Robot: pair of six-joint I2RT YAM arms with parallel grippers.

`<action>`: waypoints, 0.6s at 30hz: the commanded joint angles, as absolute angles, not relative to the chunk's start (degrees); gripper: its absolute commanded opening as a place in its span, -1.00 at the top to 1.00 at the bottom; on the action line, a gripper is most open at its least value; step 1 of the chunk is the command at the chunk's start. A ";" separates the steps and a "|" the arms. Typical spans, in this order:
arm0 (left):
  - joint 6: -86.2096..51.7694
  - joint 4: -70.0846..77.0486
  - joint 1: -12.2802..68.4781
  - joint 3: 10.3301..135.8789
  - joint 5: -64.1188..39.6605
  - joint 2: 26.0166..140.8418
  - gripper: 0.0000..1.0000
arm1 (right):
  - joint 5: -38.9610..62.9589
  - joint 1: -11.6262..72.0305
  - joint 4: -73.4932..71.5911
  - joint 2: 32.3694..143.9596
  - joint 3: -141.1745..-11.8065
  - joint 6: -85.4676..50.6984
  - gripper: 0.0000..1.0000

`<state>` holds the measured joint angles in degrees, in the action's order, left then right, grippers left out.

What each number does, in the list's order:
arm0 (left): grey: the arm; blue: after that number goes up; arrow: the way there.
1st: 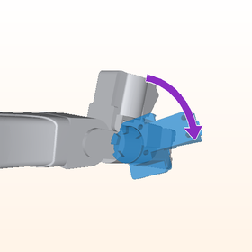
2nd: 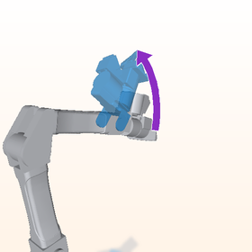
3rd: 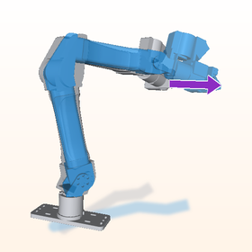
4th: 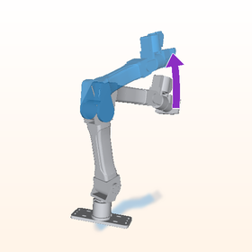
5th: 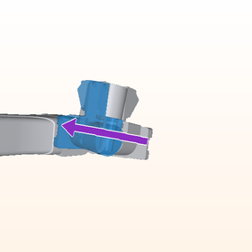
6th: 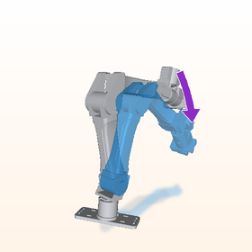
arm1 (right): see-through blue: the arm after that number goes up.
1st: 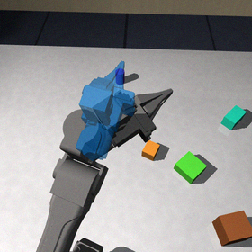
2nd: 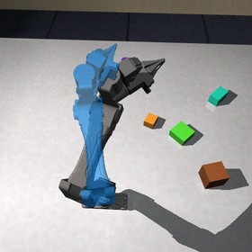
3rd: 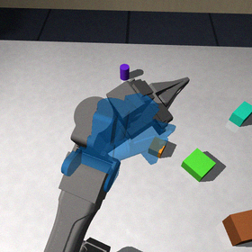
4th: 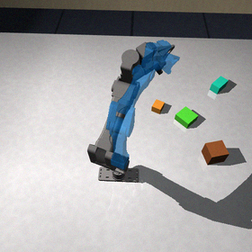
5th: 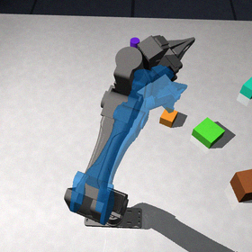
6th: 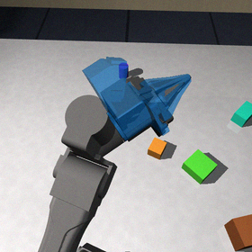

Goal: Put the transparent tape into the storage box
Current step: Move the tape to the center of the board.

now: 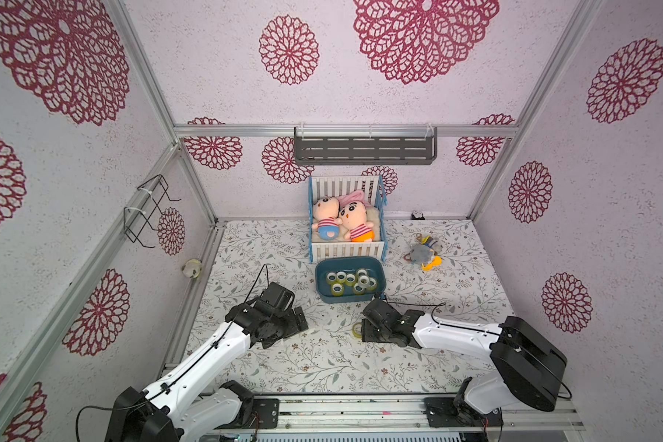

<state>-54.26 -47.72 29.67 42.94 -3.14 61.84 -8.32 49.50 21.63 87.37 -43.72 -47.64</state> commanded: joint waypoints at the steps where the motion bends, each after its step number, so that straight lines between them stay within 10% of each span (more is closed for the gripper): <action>1: -54.40 -47.03 29.39 41.96 -2.33 61.27 -0.95 | -11.07 49.13 22.24 89.01 -45.65 -46.94 -0.31; 11: -53.79 -49.94 29.26 44.19 -1.71 61.62 -0.95 | -16.51 49.12 25.43 89.17 -43.74 -46.08 -0.24; 18: -54.73 -48.43 29.16 43.13 -1.93 59.48 -0.95 | -18.41 49.06 26.36 80.03 -40.57 -46.57 0.35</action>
<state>-54.70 -48.77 29.47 42.94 -2.24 60.40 -15.66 49.36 24.86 84.60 -41.12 -46.28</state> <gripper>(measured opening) 0.974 0.342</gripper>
